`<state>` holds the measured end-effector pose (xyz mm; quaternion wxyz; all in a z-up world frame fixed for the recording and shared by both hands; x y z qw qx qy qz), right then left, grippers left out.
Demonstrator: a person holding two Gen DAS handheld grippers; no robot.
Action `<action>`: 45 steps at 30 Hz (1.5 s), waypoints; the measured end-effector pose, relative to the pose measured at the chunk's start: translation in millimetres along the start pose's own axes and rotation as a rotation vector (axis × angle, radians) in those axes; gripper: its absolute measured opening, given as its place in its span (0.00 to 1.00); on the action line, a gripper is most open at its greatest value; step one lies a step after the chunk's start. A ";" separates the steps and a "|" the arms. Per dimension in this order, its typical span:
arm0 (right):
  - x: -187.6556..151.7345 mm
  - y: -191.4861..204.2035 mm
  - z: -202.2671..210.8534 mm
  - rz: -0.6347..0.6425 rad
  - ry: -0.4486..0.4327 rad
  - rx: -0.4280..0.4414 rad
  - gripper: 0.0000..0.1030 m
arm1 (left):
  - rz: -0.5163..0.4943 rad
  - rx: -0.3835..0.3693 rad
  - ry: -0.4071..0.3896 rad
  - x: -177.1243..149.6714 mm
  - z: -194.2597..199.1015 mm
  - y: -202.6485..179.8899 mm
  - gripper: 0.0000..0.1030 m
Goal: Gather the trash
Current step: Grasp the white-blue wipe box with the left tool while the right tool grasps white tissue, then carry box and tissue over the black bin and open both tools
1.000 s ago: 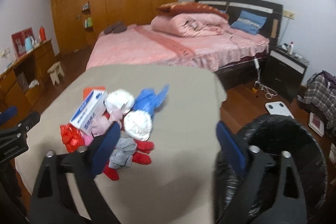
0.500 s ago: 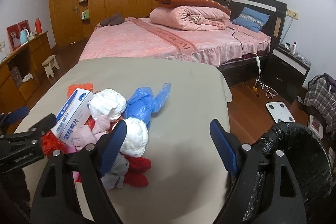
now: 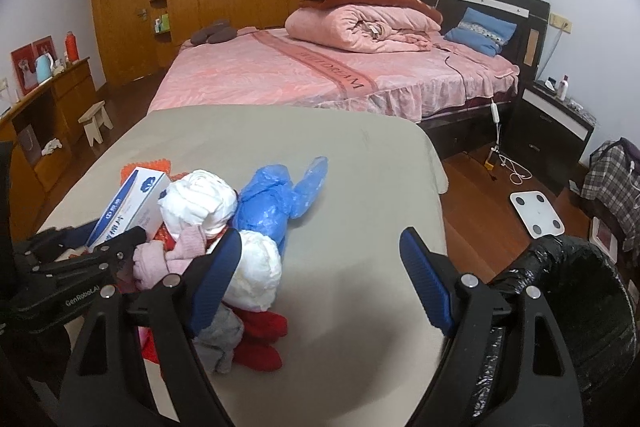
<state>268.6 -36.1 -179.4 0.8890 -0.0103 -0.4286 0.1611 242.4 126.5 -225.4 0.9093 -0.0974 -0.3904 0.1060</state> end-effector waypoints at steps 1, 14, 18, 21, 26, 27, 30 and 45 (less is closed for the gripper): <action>1.6 1.5 -0.5 0.001 -0.003 0.004 0.77 | -0.009 0.004 -0.013 1.0 2.4 -1.8 0.56; 28.6 51.4 -19.6 0.013 -0.022 0.105 0.77 | 0.026 0.072 -0.135 36.6 40.5 25.6 0.55; 27.5 72.8 -36.4 0.020 0.011 0.146 0.77 | 0.034 0.071 -0.126 36.1 39.5 36.9 0.55; 23.8 83.7 -52.0 0.035 0.049 0.161 0.71 | 0.039 0.070 -0.107 31.7 35.4 42.8 0.55; 16.3 100.9 -63.8 0.063 0.091 0.253 0.40 | 0.050 0.069 -0.098 25.7 34.7 48.3 0.55; 17.8 102.6 -61.2 0.068 0.083 0.258 0.37 | 0.052 0.068 -0.100 25.6 35.3 48.0 0.54; 24.3 105.4 -48.0 0.072 0.049 0.287 0.32 | 0.060 0.063 -0.111 27.4 39.7 47.8 0.54; 60.1 47.0 58.2 0.004 -0.147 0.292 0.33 | 0.020 -0.018 -0.248 49.6 112.9 -8.0 0.54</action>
Point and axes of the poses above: each gripper's, at about its wrist camera, not at the fingertips, and z roughly against the way its jaws point, y to its left, x to its top, the point moved 10 cm from there along -z, roughly the way its jaws point, and after that the axes turned 11 degrees about z, right-handed, at the moved point
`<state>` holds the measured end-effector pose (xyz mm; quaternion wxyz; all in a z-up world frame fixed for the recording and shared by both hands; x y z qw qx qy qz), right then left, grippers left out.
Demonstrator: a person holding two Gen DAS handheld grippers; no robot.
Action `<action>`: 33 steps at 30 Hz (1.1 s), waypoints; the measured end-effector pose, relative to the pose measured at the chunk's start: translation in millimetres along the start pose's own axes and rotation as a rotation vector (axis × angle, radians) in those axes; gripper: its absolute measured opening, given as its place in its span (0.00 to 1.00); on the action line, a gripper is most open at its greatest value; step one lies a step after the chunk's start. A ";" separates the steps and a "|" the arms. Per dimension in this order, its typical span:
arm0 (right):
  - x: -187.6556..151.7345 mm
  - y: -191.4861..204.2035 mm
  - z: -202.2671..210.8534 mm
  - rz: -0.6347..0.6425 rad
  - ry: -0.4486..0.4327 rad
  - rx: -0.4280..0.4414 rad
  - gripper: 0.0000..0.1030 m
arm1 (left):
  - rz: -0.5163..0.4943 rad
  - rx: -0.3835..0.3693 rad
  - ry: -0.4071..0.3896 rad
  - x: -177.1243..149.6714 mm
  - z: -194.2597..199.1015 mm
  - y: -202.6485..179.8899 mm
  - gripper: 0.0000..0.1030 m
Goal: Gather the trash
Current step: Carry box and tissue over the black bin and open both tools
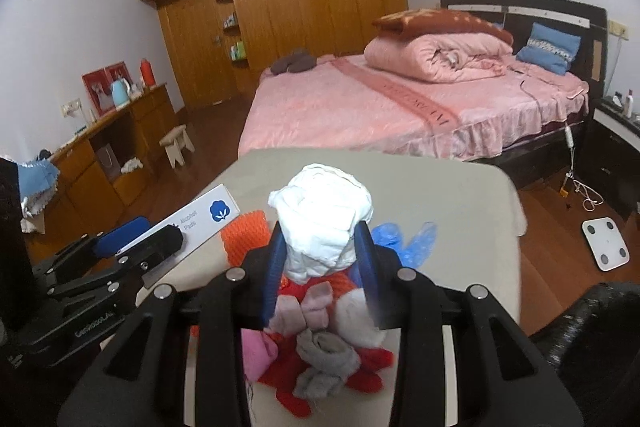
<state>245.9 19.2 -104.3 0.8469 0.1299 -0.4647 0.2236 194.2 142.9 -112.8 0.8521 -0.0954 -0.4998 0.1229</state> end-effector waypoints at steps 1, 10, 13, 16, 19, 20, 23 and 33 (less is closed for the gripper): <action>-0.2 -3.9 10.8 -0.010 -0.009 0.000 0.33 | -0.010 -0.007 -0.007 1.4 4.6 -7.2 0.54; -27.1 -59.7 88.2 -0.056 -0.023 -0.118 0.33 | -0.074 -0.114 -0.015 -7.2 25.0 -81.2 0.54; -46.2 -84.1 110.9 -0.081 -0.005 -0.180 0.33 | -0.099 -0.175 0.001 -16.9 27.5 -114.7 0.54; -67.7 -104.5 130.6 -0.102 0.018 -0.240 0.33 | -0.126 -0.235 0.024 -28.7 28.2 -148.5 0.54; -93.3 -128.6 154.0 -0.135 0.042 -0.314 0.33 | -0.155 -0.301 0.049 -43.9 30.7 -184.0 0.54; -100.6 -136.3 161.0 -0.145 0.047 -0.337 0.33 | -0.163 -0.317 0.055 -48.0 30.9 -192.7 0.54; -119.4 -158.2 178.9 -0.168 0.062 -0.397 0.33 | -0.190 -0.380 0.084 -63.9 31.4 -226.6 0.54; -162.4 -205.9 219.7 -0.227 0.092 -0.554 0.56 | -0.280 -0.519 0.178 -113.7 27.2 -309.6 0.73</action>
Point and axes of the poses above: each gripper's, at about its wrist camera, not at the fingertips, and z roughly against the way its jaws point, y to its left, x to its top, the point moved 10 cm from there along -z, roughly the way its jaws point, and after that the axes turned 11 degrees about z, right-handed, at the moved point
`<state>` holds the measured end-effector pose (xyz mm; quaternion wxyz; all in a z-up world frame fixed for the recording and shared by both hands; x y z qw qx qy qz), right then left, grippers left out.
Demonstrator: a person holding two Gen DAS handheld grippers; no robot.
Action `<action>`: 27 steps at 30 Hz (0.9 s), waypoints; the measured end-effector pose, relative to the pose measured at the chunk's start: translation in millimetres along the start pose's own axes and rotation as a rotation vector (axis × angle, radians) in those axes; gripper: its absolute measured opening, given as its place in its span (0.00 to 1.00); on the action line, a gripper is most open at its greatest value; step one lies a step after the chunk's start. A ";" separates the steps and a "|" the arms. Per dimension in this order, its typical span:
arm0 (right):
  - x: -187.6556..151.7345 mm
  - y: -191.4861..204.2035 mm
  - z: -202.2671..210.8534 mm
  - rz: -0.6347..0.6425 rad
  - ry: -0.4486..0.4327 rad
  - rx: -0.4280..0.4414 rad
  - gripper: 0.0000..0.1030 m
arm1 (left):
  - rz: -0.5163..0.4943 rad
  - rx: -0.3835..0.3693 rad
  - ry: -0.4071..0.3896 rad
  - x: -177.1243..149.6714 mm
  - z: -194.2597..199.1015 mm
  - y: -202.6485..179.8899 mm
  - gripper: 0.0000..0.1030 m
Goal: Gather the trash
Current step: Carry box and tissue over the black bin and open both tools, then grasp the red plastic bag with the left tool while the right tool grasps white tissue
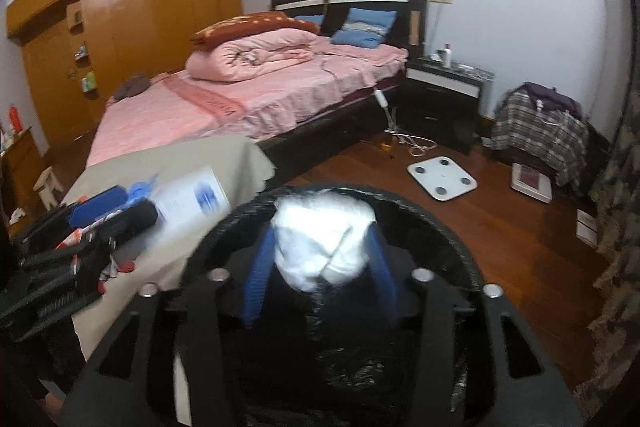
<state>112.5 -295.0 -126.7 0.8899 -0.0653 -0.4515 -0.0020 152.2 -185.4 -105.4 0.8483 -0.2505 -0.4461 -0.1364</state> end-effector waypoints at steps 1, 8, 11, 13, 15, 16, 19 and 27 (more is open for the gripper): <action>-1.4 -4.3 0.9 -0.011 -0.002 -0.013 0.63 | -0.001 -0.001 0.002 -1.2 -1.6 -1.6 0.75; 10.0 10.7 -2.5 -0.004 -0.039 -0.003 0.90 | 0.019 0.101 -0.021 -0.6 17.3 41.3 0.84; 19.0 38.7 -9.7 0.008 -0.051 0.062 0.90 | 0.041 0.191 -0.044 -0.9 36.4 77.2 0.86; 24.5 63.4 -14.3 0.028 -0.057 0.109 0.91 | 0.066 0.268 -0.061 -2.7 54.0 109.0 0.86; 32.1 88.9 -17.9 0.050 -0.066 0.151 0.91 | 0.081 0.332 -0.070 -5.9 67.9 138.9 0.86; 35.1 100.7 -19.5 0.061 -0.069 0.171 0.91 | 0.088 0.366 -0.073 -7.4 74.0 153.4 0.86; 43.9 146.8 -27.2 0.101 -0.083 0.241 0.91 | 0.124 0.470 -0.077 -17.7 94.2 199.1 0.86; 48.2 222.8 -53.8 0.162 -0.066 0.313 0.90 | 0.238 0.633 -0.034 -58.3 117.4 287.5 0.85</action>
Point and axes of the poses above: each gripper's, at about its wrist camera, not at the fingertips, and z roughly against the way its jaws point, y to its left, x to its top, the point moved 10 cm from there along -z, roughly the way its jaws point, and after that the axes turned 11 degrees about z, right-handed, at the moved point
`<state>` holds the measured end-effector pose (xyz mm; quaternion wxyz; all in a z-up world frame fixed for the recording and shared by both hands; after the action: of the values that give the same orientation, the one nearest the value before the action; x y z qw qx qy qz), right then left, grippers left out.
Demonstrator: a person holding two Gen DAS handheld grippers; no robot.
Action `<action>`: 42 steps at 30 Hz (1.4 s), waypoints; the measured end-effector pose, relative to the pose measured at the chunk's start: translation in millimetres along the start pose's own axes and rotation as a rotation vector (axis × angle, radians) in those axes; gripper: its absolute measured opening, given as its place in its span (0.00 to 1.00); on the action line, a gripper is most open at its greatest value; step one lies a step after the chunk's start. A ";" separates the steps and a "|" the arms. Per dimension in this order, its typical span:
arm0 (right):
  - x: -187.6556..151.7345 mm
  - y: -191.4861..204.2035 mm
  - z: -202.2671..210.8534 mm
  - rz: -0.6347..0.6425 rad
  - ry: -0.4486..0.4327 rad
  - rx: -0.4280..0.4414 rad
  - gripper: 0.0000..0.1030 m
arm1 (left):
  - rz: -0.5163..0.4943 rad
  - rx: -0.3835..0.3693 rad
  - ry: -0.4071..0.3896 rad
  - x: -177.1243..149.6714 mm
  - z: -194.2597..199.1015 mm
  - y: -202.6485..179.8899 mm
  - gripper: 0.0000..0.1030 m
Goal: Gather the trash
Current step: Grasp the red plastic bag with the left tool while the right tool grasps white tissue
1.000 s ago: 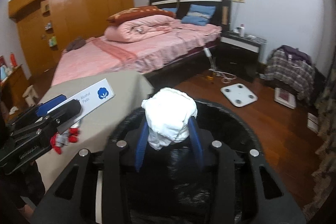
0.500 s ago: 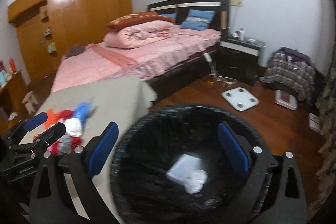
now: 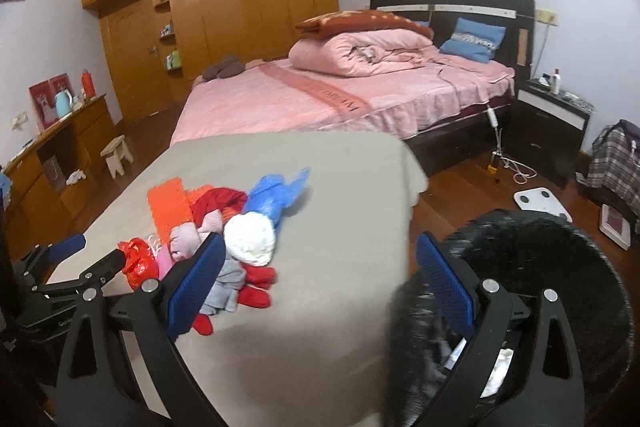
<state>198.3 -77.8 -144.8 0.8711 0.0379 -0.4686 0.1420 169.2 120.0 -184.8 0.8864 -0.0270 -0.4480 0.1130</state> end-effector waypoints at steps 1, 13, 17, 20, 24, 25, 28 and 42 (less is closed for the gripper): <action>-1.5 5.9 -5.4 0.004 0.008 0.006 0.90 | 0.007 0.006 0.008 -3.8 -3.1 5.3 0.84; -14.7 23.0 -37.1 0.033 0.069 0.013 0.90 | 0.077 0.002 0.132 -31.7 -47.7 28.1 0.73; -13.6 26.3 -42.2 0.043 0.076 0.015 0.90 | 0.088 -0.024 0.174 -40.2 -54.1 26.9 0.60; -12.5 29.5 -46.3 0.049 0.080 0.021 0.90 | 0.091 -0.032 0.167 -39.2 -51.5 26.4 0.55; -9.1 33.1 -50.5 0.050 0.075 0.029 0.90 | 0.105 -0.029 0.129 -29.7 -40.1 27.8 0.54; -7.2 34.0 -52.1 0.049 0.073 0.032 0.90 | 0.107 -0.029 0.114 -25.1 -35.7 29.0 0.54; -2.0 34.7 -57.9 0.045 0.069 0.033 0.90 | 0.108 -0.027 0.079 -9.9 -27.2 28.9 0.54; -5.8 47.9 -114.9 0.022 0.153 0.082 0.78 | 0.072 -0.035 0.002 33.2 -34.5 15.2 0.54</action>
<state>274.2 -10.3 -217.0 0.9005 0.0576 -0.3948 0.1732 213.2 144.2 -181.4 0.8816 -0.0588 -0.4478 0.1369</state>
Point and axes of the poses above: each gripper's, at about its wrist camera, not at the fingertips, and z roughly against the way its jaws point, y to its left, x to its top, the point moved 10 cm from there along -z, roughly the way its jaws point, and after that the axes turned 11 degrees about z, right-handed, at the moved point
